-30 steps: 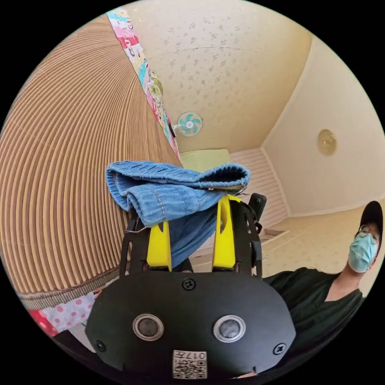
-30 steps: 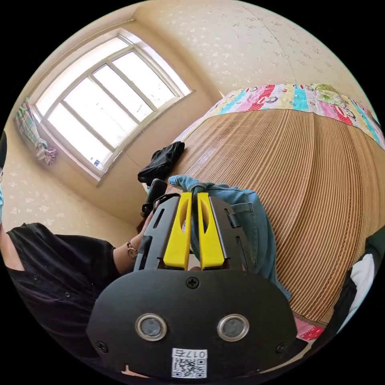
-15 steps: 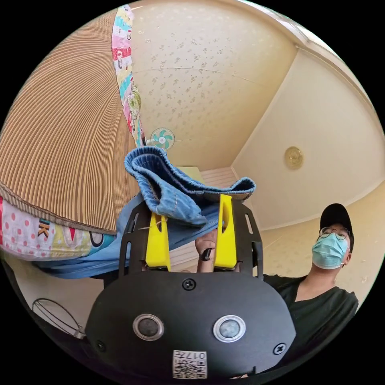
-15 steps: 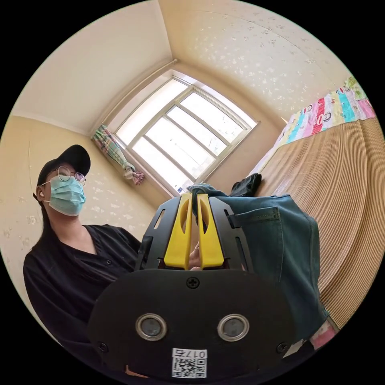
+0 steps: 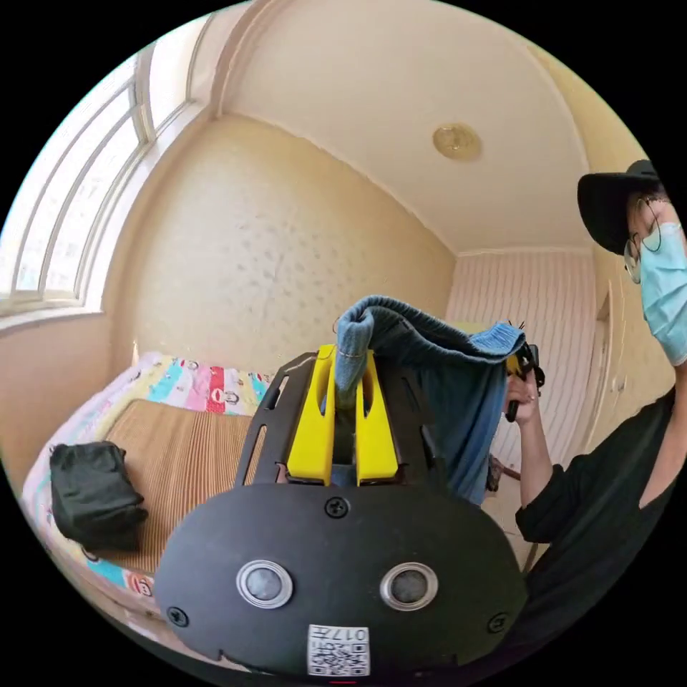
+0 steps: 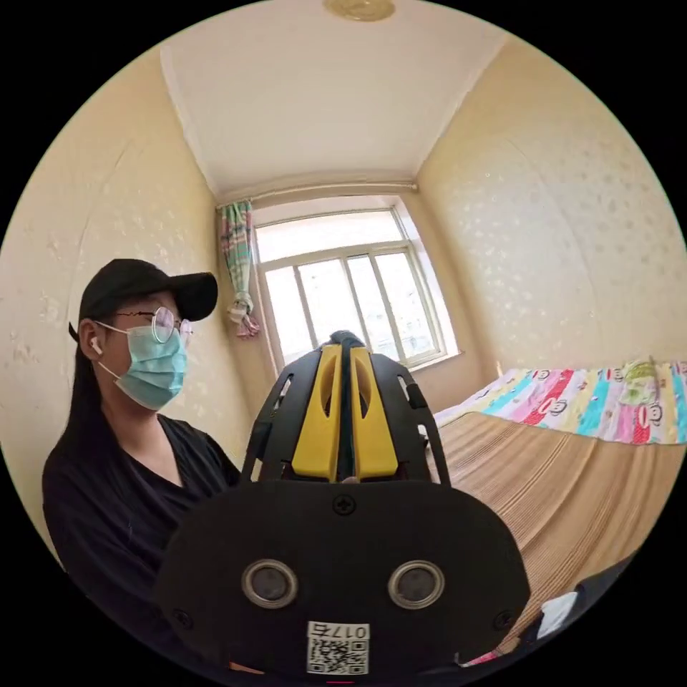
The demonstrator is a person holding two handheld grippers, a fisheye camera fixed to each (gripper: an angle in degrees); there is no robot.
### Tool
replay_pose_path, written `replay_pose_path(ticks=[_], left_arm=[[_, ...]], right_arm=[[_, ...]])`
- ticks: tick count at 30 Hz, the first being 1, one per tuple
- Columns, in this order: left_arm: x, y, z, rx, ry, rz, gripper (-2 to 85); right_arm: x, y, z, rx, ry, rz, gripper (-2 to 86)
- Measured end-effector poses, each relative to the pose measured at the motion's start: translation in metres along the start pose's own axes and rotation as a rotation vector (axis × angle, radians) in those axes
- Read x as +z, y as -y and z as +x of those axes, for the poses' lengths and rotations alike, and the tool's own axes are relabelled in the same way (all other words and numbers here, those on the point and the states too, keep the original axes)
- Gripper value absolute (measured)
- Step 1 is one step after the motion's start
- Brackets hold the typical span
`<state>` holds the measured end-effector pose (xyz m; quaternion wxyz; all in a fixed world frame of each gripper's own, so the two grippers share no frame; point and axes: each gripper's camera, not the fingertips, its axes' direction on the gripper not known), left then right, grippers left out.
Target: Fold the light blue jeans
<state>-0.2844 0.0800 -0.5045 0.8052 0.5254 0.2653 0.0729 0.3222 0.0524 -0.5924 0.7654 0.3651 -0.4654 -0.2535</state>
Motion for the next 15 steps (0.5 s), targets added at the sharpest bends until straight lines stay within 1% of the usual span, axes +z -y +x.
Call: replay_pose_path(ticks=[2, 3, 4, 6, 7, 8, 9, 10, 12, 13, 14, 15], left_arm=[[0.012, 0.041, 0.016, 0.066, -0.034, 0.090, 4.1], [0.030, 0.067, 0.020, 0.091, -0.061, 0.080, 4.1], [0.043, 0.079, 0.021, 0.095, -0.075, 0.060, 4.1], [0.101, 0.106, 0.013, 0.075, -0.114, -0.061, 4.3], [0.118, 0.107, 0.009, 0.064, -0.118, -0.095, 4.4], [0.155, 0.105, -0.001, 0.037, -0.110, -0.160, 4.4], [0.196, 0.099, -0.012, 0.016, -0.064, -0.222, 4.4], [0.218, 0.096, -0.019, 0.010, -0.028, -0.247, 4.4], [0.329, 0.092, -0.047, 0.072, 0.135, -0.347, 4.6], [0.362, 0.092, -0.057, 0.105, 0.179, -0.382, 4.7], [0.425, 0.088, -0.082, 0.146, 0.244, -0.454, 5.3], [0.480, 0.074, -0.115, 0.070, 0.312, -0.588, 6.4]], right_arm=[[-0.002, 0.027, -0.019, -0.100, -0.138, 0.033, 1.4], [0.001, 0.044, -0.027, -0.158, -0.225, 0.045, 1.4], [0.004, 0.053, -0.028, -0.172, -0.272, 0.047, 1.4], [0.027, 0.081, -0.016, -0.203, -0.445, 0.032, 1.5], [0.036, 0.086, -0.008, -0.202, -0.491, 0.022, 1.5], [0.057, 0.093, 0.014, -0.186, -0.580, -0.009, 1.5], [0.084, 0.098, 0.043, -0.168, -0.655, -0.056, 1.6], [0.101, 0.100, 0.060, -0.161, -0.688, -0.087, 1.6], [0.179, 0.118, 0.143, -0.150, -0.829, -0.207, 1.8], [0.203, 0.127, 0.169, -0.155, -0.881, -0.247, 1.8], [0.253, 0.146, 0.229, -0.142, -0.983, -0.329, 2.0], [0.300, 0.160, 0.298, -0.073, -1.053, -0.404, 2.2]])
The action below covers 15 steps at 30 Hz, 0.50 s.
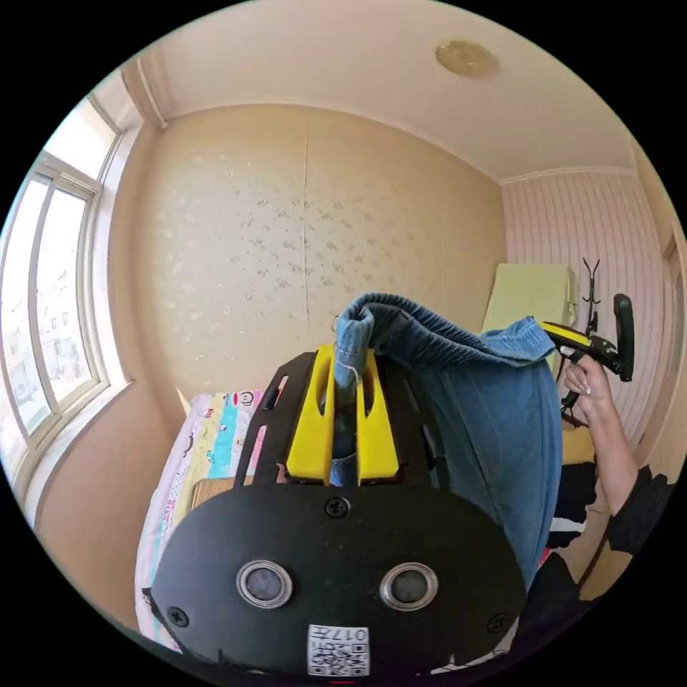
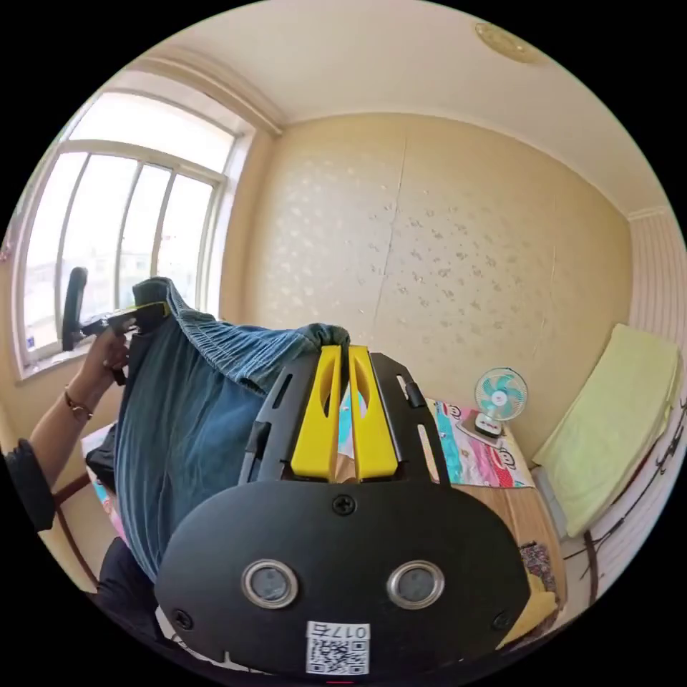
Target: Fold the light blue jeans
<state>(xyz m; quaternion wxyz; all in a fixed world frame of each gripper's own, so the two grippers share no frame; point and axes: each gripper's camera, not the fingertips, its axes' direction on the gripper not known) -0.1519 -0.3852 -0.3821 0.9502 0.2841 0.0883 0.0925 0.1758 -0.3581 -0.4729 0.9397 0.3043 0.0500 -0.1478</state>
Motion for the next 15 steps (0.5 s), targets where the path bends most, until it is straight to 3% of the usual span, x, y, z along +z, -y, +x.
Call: replay_pose_path(ticks=[2, 3, 6, 8, 15], left_arm=[[0.067, 0.001, -0.015, -0.147, 0.098, -0.234, 8.7], [0.090, -0.016, -0.008, -0.152, 0.146, -0.265, 10.4], [0.118, -0.103, 0.036, -0.012, 0.195, -0.208, 11.1], [0.126, -0.168, 0.061, 0.049, 0.219, -0.194, 9.5], [0.116, -0.319, 0.104, -0.076, 0.100, -0.390, 6.8]], right_arm=[[0.102, 0.016, 0.005, 0.113, -0.016, -0.232, 2.7], [0.150, 0.002, 0.005, 0.194, 0.025, -0.360, 3.0], [0.198, -0.075, -0.032, 0.146, 0.238, -0.300, 3.8], [0.216, -0.141, -0.066, 0.058, 0.211, -0.322, 3.9], [0.212, -0.368, -0.145, 0.049, 0.378, -0.523, 3.3]])
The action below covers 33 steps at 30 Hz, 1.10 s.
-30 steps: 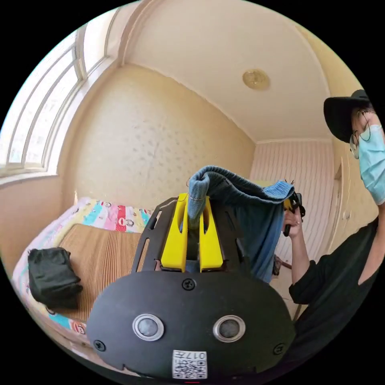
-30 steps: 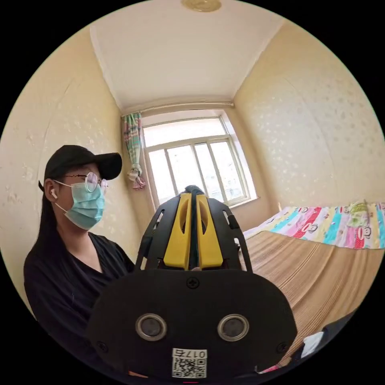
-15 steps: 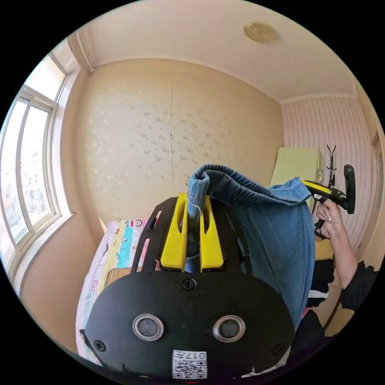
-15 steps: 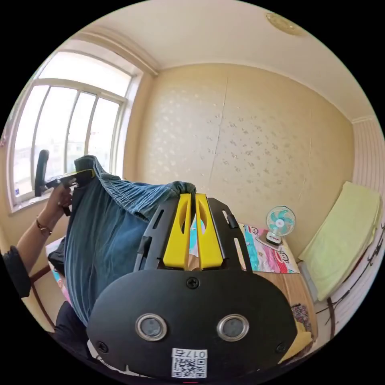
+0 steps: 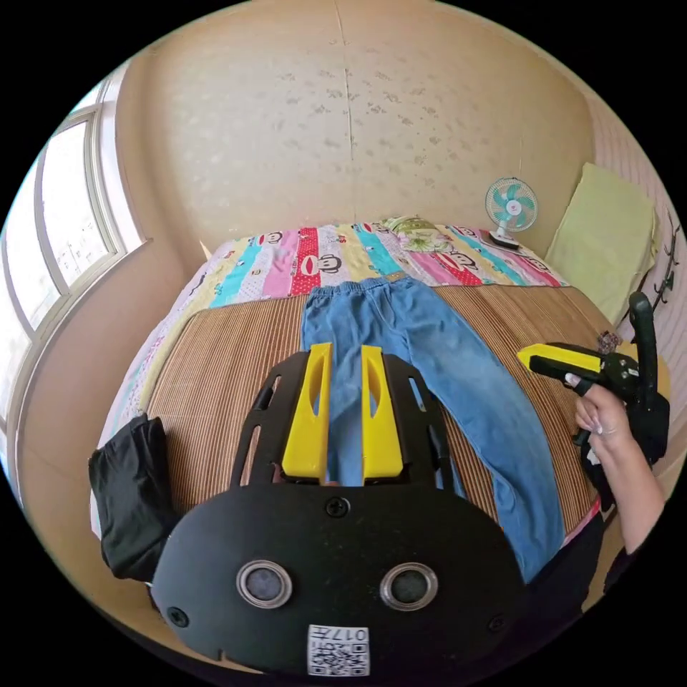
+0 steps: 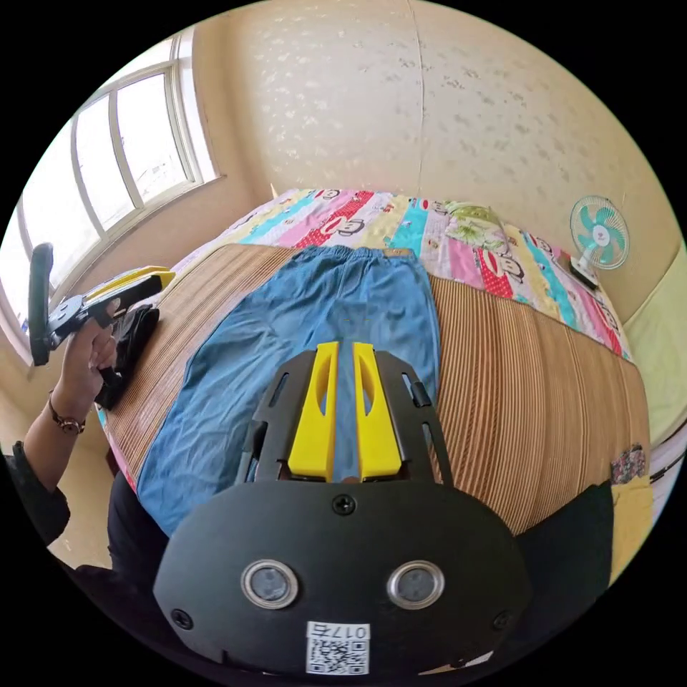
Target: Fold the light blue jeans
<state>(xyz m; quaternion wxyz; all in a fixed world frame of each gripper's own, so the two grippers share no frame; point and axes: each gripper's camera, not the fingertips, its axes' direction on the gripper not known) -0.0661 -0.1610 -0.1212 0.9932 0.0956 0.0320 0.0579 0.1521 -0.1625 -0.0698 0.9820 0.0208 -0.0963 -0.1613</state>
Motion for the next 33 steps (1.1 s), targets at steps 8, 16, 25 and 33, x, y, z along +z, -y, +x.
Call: replay_pose_path(ticks=[8, 16, 25, 33], left_arm=[[-0.021, -0.108, 0.021, -0.176, -0.067, -0.147, -0.2], [0.016, -0.223, 0.038, -0.201, -0.004, -0.180, -0.4], [0.013, -0.239, 0.031, -0.220, 0.013, -0.125, -0.5], [0.008, -0.252, 0.012, -0.247, -0.025, -0.093, -0.5]], right_arm=[[0.004, -0.131, -0.069, 0.031, 0.184, -0.082, 2.6], [0.032, -0.215, -0.128, 0.014, 0.117, -0.029, 0.9], [0.038, -0.211, -0.143, -0.020, 0.114, -0.023, 0.5], [0.041, -0.210, -0.159, -0.042, 0.078, -0.008, 0.4]])
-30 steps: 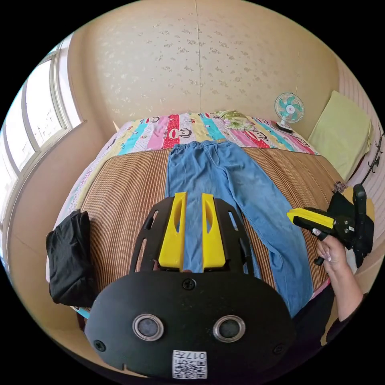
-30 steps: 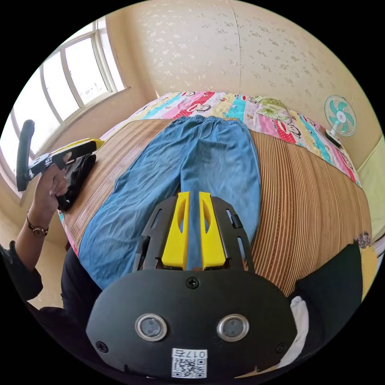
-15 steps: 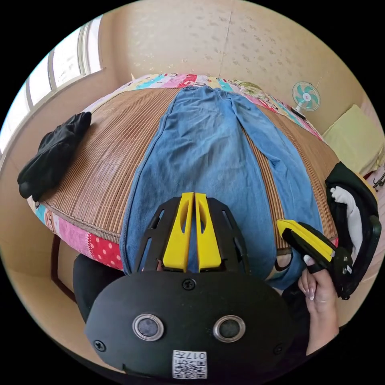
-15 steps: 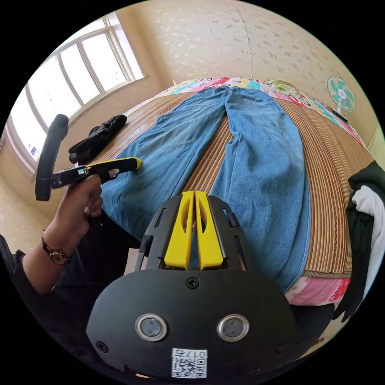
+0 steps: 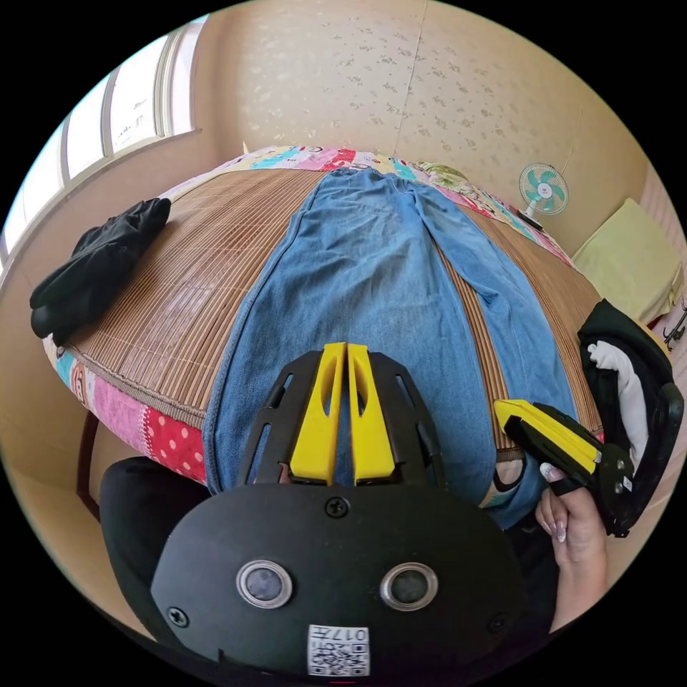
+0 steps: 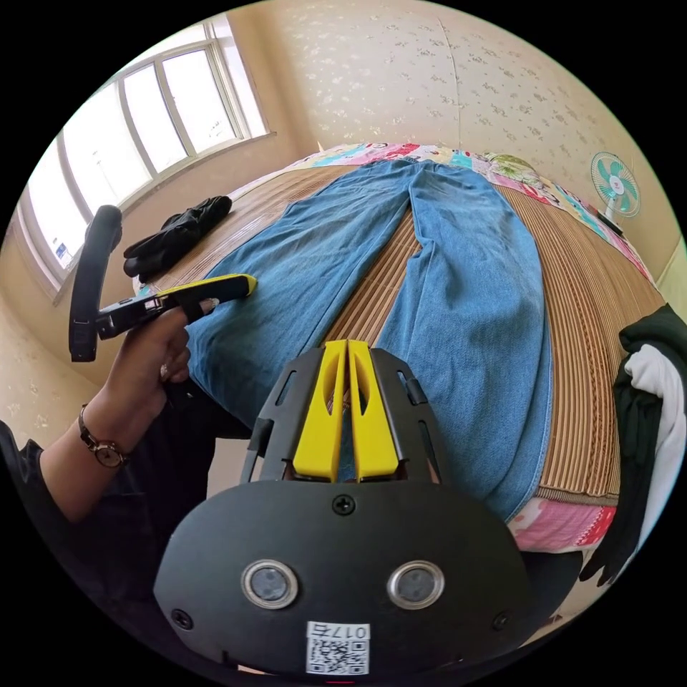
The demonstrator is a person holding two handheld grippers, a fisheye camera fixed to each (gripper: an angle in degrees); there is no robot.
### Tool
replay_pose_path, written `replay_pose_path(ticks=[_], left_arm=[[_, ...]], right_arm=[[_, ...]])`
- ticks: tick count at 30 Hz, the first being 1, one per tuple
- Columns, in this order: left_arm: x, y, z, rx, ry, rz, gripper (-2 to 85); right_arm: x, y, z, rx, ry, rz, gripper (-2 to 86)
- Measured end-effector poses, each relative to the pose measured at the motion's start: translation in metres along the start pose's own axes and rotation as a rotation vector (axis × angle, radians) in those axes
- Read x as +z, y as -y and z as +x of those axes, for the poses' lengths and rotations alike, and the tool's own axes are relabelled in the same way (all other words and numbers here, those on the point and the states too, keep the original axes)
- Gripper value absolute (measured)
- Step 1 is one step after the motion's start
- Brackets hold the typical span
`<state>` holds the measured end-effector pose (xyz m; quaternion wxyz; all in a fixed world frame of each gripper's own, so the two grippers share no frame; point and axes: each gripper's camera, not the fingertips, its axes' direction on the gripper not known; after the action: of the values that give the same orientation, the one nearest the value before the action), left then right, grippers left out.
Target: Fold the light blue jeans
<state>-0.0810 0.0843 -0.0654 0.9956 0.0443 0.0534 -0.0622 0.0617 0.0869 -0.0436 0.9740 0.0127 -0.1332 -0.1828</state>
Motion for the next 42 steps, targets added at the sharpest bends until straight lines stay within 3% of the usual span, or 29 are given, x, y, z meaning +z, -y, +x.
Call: replay_pose_path(ticks=[8, 13, 17, 20, 23, 27, 30, 34, 36, 38, 40, 42], left_arm=[[-0.007, -0.012, -0.021, 0.052, -0.043, 0.082, -0.3], [-0.026, -0.035, -0.090, -0.161, -0.378, 0.124, 0.1], [-0.073, -0.067, -0.131, -0.200, -0.196, 0.111, 6.9], [-0.073, -0.084, -0.136, -0.139, -0.149, 0.016, 9.8], [-0.042, -0.087, -0.122, -0.028, -0.155, -0.152, 8.1], [-0.038, -0.083, -0.118, 0.012, -0.072, -0.266, 3.0], [-0.062, -0.084, -0.127, -0.042, -0.045, -0.261, 2.4], [-0.105, -0.087, -0.103, -0.032, 0.124, -0.123, 3.7], [-0.123, -0.085, -0.065, 0.066, -0.006, 0.006, 6.6], [-0.115, -0.077, -0.025, 0.202, -0.236, 0.003, 6.6], [-0.087, -0.070, 0.026, 0.353, -0.402, -0.130, 6.6], [-0.043, -0.069, 0.088, 0.460, -0.357, -0.280, 7.6]], right_arm=[[0.001, 0.007, -0.005, 0.023, 0.005, -0.009, 0.5], [-0.005, 0.028, 0.006, 0.061, 0.093, -0.121, 0.9], [-0.028, 0.019, 0.009, 0.137, 0.321, -0.017, 2.3], [-0.013, 0.006, -0.007, 0.156, 0.298, -0.066, 4.2], [-0.010, -0.004, -0.022, 0.164, 0.246, 0.004, 4.3], [-0.019, 0.003, -0.047, -0.017, 0.295, -0.113, 2.8], [-0.050, -0.005, -0.045, -0.144, 0.232, -0.157, 2.4], [-0.101, -0.033, 0.007, -0.011, 0.080, -0.049, 3.0], [-0.111, -0.049, 0.049, 0.135, -0.016, -0.081, 3.5], [-0.103, -0.058, 0.076, 0.215, -0.032, -0.139, 4.2], [-0.088, -0.063, 0.093, 0.270, 0.007, -0.219, 5.3], [-0.070, -0.068, 0.101, 0.300, 0.031, -0.289, 7.2]])
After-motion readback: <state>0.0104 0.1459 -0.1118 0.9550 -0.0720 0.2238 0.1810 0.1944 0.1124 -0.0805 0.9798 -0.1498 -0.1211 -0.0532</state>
